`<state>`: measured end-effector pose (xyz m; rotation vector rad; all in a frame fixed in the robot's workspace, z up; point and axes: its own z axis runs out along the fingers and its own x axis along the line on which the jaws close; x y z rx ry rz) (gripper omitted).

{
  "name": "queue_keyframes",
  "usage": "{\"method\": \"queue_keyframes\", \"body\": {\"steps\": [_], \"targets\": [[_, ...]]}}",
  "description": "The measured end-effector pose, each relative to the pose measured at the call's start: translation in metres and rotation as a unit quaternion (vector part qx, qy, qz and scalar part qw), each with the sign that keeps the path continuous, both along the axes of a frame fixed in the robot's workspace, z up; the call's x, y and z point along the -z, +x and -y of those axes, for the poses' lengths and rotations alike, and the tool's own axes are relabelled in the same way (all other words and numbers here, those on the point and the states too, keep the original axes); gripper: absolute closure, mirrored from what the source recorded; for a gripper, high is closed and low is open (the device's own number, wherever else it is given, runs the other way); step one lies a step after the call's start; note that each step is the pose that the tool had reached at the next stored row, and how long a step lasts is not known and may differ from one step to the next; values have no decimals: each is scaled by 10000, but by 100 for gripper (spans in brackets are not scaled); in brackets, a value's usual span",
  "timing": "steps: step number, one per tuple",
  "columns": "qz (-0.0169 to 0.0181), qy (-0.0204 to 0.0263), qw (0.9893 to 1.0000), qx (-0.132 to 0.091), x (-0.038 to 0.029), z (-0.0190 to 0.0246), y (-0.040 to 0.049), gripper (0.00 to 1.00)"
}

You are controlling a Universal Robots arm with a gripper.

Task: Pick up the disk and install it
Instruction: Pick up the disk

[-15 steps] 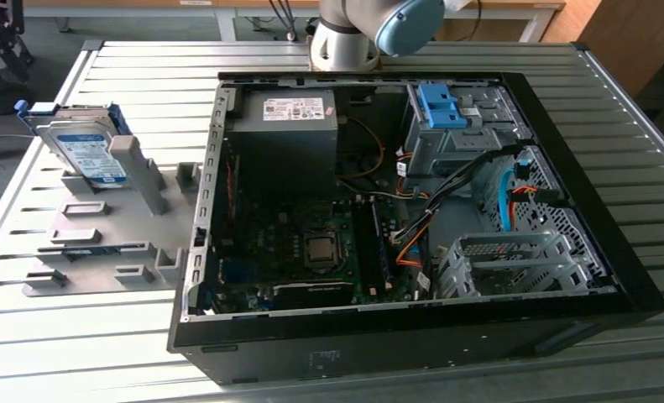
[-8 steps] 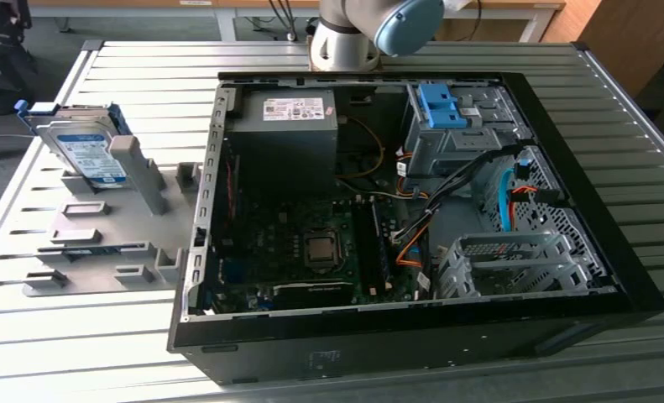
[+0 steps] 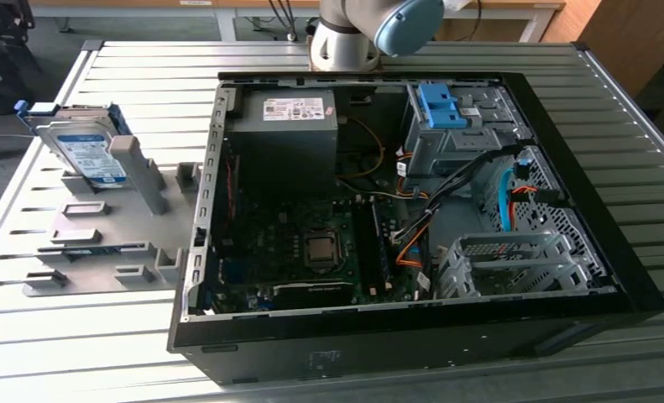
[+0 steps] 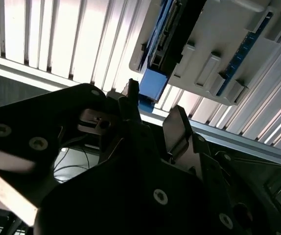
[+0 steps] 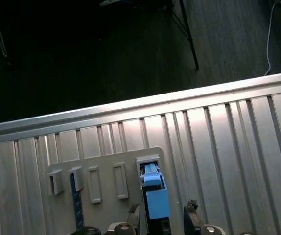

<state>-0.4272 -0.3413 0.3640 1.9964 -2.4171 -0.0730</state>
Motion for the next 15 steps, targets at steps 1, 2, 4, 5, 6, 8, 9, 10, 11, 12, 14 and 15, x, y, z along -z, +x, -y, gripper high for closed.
{"method": "queue_keyframes", "body": {"steps": [1, 2, 4, 5, 6, 8, 9, 10, 11, 12, 14, 15], "targets": [[19, 0, 10000, -55, 4, 0, 0, 53], [48, 0, 10000, -82, 8, 1, -1, 53], [101, -1, 9999, -111, 16, 2, -6, 53], [123, -1, 9999, -121, 21, 3, -9, 53], [130, 0, 9998, -122, 36, 3, -9, 53], [127, -1, 9998, -123, 43, 3, -9, 53], [127, -2, 9998, -123, 43, 3, -9, 53], [127, -2, 9998, -122, 43, 3, -10, 53], [128, -1, 9998, -122, 45, 3, -10, 53], [128, -1, 9998, -123, 46, 3, -10, 53], [128, -1, 9998, -122, 47, 3, -10, 53], [128, -1, 9998, -122, 47, 3, -10, 53]]}}
